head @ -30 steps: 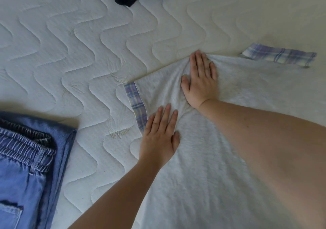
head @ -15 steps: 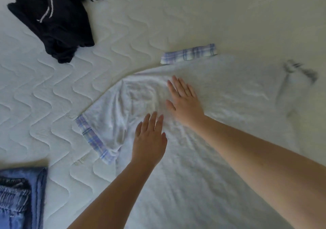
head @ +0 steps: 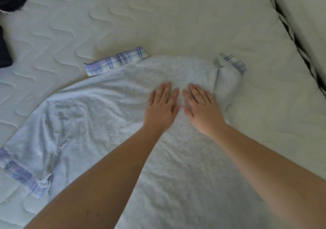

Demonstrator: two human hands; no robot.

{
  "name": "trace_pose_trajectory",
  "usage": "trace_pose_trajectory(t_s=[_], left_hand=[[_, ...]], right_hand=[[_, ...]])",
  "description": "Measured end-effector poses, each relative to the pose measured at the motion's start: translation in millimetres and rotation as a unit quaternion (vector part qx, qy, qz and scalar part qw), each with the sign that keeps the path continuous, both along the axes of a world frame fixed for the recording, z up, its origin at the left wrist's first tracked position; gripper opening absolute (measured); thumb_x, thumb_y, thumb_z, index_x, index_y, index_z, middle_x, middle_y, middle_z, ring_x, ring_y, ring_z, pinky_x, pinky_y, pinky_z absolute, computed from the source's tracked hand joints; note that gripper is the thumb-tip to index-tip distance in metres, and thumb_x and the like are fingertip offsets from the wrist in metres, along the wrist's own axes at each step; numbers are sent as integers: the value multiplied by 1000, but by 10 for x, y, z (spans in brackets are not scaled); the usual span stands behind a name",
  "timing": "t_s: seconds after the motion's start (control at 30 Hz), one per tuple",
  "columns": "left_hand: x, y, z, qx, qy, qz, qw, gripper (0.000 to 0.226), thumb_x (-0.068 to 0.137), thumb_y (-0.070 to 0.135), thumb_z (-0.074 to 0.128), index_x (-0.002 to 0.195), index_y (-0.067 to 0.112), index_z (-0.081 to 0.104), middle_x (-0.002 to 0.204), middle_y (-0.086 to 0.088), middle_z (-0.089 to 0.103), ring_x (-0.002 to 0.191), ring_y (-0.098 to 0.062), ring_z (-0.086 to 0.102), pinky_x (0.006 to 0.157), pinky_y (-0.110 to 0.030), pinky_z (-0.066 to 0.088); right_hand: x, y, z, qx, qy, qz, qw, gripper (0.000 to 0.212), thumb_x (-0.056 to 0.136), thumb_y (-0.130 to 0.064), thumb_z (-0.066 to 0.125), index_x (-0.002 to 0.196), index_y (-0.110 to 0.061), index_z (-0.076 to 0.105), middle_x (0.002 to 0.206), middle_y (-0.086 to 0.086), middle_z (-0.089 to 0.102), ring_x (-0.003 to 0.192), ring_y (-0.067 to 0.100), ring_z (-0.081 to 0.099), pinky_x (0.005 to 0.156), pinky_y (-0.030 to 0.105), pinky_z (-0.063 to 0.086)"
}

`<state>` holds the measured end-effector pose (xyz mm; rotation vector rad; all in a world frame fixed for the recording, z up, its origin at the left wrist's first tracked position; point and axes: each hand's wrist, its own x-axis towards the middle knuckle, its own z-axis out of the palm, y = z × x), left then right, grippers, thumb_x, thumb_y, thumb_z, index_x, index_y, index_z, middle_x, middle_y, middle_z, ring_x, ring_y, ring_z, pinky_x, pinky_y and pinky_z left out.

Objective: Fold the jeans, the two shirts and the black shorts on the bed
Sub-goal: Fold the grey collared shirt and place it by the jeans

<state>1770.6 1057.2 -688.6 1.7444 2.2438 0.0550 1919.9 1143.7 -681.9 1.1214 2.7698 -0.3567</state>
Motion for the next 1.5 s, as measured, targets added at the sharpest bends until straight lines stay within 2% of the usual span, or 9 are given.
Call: trace_pose_trajectory(t_s=[0.3,0.43,0.57,0.8,0.97,1.13,1.23,1.33,1.5], left_hand=[[368,827,-224,8,21,54,998,62,101,48,10,157,25,-2,166,2,-6,152,-15,-9,123,-45,-4],[338,840,-294,5,30,50,998,64,100,49,10,157,25,-5,165,2,-8,152,-14,-10,123,-47,-2],[332,842,-311,-8,37,49,998,64,100,48,9,157,25,-6,165,2,-8,152,-15,-10,123,-48,-1],[317,854,-333,-24,37,41,998,64,100,47,11,157,24,-8,166,1,-6,152,-17,-8,122,-49,0],[313,855,-334,-31,43,44,998,68,99,49,11,157,18,-5,165,1,-8,152,-16,-9,122,-49,-1],[301,850,-351,-32,40,37,998,68,99,49,9,157,18,-5,165,1,-10,152,-17,-9,122,-50,0],[299,848,-365,-31,38,37,998,67,99,50,8,158,19,-5,165,0,-10,152,-17,-10,122,-50,0],[308,851,-367,-33,38,37,998,67,99,51,6,157,21,-6,165,1,-11,152,-17,-11,122,-50,-1],[308,853,-352,-23,42,40,998,67,99,50,8,157,21,-8,164,2,-12,152,-16,-11,122,-50,-1]], right_hand=[[400,877,129,132,201,-170,956,45,92,-31,51,131,-10,56,141,14,51,132,33,45,109,47,33],[460,1300,84,-77,194,-324,923,57,89,-45,59,133,-10,54,126,15,59,118,36,53,98,44,41],[496,1359,98,-150,223,-305,914,38,84,-46,68,93,-10,65,92,8,66,89,27,61,80,39,47],[664,1219,230,-189,237,-380,874,37,89,-31,62,64,-19,37,57,-6,41,51,9,40,50,17,33],[877,1134,247,-139,225,-416,870,36,93,-36,62,69,-18,42,56,-6,44,54,15,44,54,30,23],[1180,1026,280,-150,239,-460,842,25,93,-40,62,78,-20,58,61,-17,53,58,1,50,55,9,36],[1257,937,283,-242,201,-405,859,43,95,-41,57,67,-9,53,50,-2,47,49,11,46,49,16,34],[1240,904,367,-388,179,-330,842,35,90,-45,62,82,-11,63,52,4,47,44,9,46,48,17,36],[1113,981,435,-333,170,-339,863,35,92,-58,49,76,-28,59,50,-16,56,49,1,51,54,22,36]])
